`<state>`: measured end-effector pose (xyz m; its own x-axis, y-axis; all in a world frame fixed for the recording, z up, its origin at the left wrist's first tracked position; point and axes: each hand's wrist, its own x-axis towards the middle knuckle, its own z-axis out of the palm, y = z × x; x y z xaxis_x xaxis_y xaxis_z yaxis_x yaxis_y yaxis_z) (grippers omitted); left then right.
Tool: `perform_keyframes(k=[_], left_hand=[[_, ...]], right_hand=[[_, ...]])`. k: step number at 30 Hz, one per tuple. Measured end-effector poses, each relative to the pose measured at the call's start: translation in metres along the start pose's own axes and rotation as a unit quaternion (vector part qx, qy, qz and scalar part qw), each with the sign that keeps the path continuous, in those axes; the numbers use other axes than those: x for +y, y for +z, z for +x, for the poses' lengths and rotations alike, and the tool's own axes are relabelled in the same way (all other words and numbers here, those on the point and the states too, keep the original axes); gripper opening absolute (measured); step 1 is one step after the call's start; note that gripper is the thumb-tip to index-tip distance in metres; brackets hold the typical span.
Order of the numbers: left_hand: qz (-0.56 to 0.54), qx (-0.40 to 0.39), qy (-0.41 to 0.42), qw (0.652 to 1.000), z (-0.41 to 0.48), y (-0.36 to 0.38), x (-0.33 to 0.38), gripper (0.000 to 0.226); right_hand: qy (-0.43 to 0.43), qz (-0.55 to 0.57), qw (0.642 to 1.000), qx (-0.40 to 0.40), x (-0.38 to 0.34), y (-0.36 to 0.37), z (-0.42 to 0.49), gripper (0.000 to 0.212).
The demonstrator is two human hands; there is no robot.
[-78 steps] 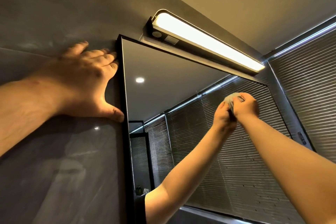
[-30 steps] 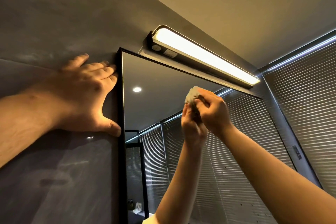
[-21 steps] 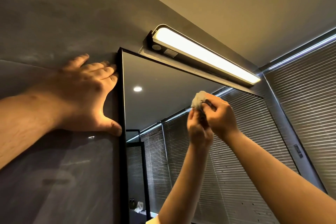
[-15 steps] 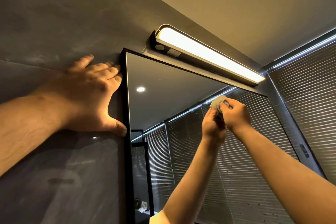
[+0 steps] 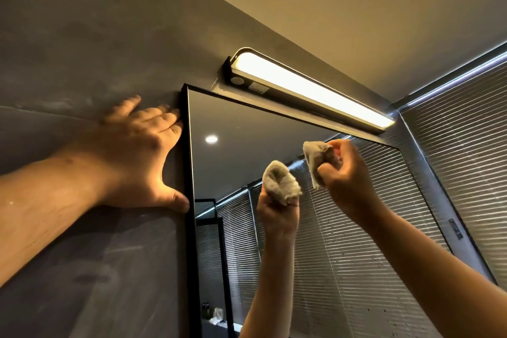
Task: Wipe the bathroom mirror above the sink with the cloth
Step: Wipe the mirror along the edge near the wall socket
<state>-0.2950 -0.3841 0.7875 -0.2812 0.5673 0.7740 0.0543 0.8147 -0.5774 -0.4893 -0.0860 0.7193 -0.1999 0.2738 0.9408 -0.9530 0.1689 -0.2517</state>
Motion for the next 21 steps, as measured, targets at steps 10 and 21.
perform_keyframes(k=[10,21], left_hand=[[0.283,-0.047,0.021,0.958,0.012,0.004,0.007,0.136],[0.287,-0.036,0.018,0.957,0.013,0.003,0.007,0.136]], right_hand=[[-0.066,-0.122,0.990,0.021,0.018,0.007,0.003,0.016],[-0.263,-0.119,0.957,-0.037,0.013,0.027,-0.040,0.028]])
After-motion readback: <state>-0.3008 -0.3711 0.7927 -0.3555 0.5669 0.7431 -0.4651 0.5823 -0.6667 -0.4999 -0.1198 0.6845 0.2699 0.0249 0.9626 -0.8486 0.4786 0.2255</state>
